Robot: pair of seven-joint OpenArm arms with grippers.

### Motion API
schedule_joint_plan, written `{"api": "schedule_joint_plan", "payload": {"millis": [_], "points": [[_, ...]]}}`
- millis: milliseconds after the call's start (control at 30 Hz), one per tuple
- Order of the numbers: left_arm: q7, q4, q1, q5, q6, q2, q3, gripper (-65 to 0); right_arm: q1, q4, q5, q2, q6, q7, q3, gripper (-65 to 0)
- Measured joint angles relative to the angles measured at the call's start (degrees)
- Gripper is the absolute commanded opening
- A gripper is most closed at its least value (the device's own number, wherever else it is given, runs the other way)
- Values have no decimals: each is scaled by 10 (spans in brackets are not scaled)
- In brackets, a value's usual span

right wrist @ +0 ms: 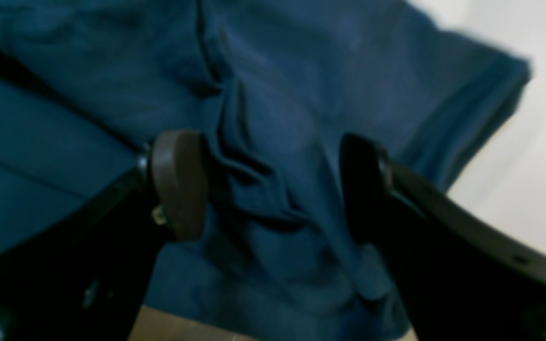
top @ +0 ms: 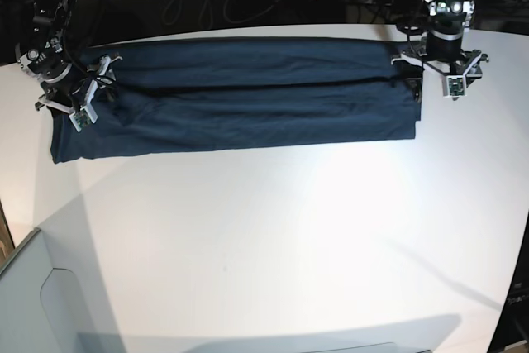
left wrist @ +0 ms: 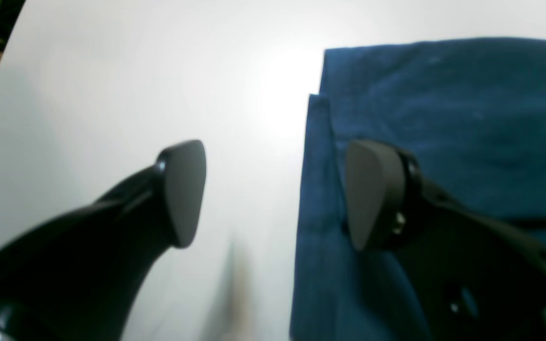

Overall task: Fold the T-shirt properly
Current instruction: 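Grasp the end of the folded strip with the left gripper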

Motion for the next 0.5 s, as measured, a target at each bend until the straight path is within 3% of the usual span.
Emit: {"api": "schedule_joint_plan", "payload": {"millis": [300, 500], "points": [[7, -67, -19, -111, -1, -5, 23, -208, 0, -5, -1, 0, 0, 1, 0, -241], [4, -67, -20, -121, -1, -9, 49, -211, -7, -5, -1, 0, 0, 1, 0, -241]]}}
